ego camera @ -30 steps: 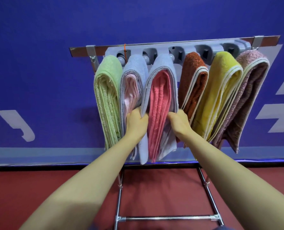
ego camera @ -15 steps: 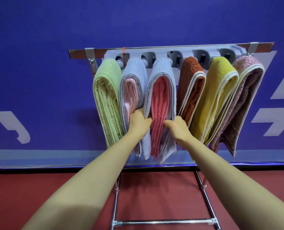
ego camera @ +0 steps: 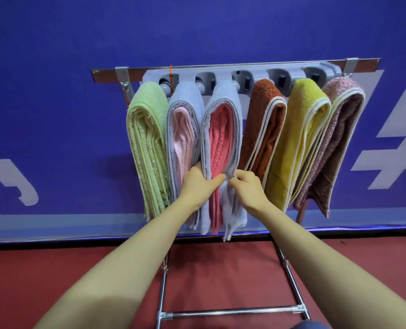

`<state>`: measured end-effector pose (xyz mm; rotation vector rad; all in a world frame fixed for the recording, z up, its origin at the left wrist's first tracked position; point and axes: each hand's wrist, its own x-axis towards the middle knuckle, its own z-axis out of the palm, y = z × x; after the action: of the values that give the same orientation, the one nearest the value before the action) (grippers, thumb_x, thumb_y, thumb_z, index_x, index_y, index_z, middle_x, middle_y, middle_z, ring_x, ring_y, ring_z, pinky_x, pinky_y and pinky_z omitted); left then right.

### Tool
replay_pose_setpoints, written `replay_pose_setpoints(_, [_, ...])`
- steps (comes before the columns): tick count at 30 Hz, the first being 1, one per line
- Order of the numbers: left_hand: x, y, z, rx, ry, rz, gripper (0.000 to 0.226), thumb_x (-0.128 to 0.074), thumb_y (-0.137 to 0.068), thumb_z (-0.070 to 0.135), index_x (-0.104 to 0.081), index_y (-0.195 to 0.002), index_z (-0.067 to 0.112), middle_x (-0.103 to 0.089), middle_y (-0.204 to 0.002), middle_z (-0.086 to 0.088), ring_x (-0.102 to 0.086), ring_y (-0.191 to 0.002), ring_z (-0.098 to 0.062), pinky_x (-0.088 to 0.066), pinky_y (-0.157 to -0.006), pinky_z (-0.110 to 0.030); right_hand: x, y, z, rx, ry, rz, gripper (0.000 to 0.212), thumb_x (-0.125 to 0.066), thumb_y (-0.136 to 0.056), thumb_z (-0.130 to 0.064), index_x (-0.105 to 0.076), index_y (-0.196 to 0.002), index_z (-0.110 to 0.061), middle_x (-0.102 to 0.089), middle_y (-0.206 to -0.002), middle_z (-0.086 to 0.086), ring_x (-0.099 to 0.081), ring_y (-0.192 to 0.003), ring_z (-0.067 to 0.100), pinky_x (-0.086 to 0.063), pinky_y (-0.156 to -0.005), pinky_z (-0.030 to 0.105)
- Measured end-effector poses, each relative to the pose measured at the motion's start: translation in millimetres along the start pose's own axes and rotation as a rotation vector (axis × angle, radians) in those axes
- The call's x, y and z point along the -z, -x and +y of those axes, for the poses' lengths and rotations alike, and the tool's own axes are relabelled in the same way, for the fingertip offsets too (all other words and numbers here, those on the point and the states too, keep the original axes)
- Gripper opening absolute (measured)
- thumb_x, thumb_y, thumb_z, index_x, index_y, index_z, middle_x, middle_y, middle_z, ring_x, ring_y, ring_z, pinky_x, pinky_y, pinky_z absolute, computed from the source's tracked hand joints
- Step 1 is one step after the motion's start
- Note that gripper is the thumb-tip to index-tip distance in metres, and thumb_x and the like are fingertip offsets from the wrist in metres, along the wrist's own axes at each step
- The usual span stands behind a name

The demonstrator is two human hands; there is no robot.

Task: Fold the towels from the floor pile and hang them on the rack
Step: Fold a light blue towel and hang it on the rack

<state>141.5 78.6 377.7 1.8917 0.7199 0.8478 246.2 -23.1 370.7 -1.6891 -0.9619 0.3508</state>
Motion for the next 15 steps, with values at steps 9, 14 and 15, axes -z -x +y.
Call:
replay_pose_setpoints(9, [11, 9, 0, -0.053, -0.101, 0.096, 0.011, -0.065, -0.067, 0.029, -0.063, -0.078, 0.028, -0.068, -0.073, 0.01, -0.064, -0.076, -0.017, -0.051, -0.073, -0.028, 9, 12, 20, 0.057, 0.434, 0.216, 0.023, -0.053, -0.074, -0.031, -0.047, -0.072, -0.009, -0.054, -0.062, 0.005, -0.052, -0.061, 0.027, -0.044, -0.058, 0.041])
replay_pose_setpoints(14, [9, 11, -5, -0.031, -0.041, 0.086, 0.009, -0.063, -0.062, 0.033, -0.063, -0.07, 0.029, -0.066, -0.064, 0.011, -0.06, -0.066, -0.014, -0.053, -0.069, -0.03, -5, 23, 29, 0.118, 0.639, 0.07, 0.025, -0.056, -0.076, -0.028, -0.054, -0.095, -0.012, -0.058, -0.096, 0.009, -0.058, -0.09, 0.036, -0.045, -0.067, 0.039])
replay_pose_setpoints(15, [7, 12, -4, -0.022, -0.033, 0.09, 0.008, -0.063, -0.062, 0.033, -0.062, -0.069, 0.028, -0.065, -0.063, 0.011, -0.059, -0.064, -0.015, -0.052, -0.067, -0.03, -13, 25, 31, 0.107, 0.687, 0.042, 0.026, -0.059, -0.08, -0.027, -0.054, -0.098, -0.009, -0.057, -0.099, 0.011, -0.058, -0.093, 0.038, -0.043, -0.068, 0.038])
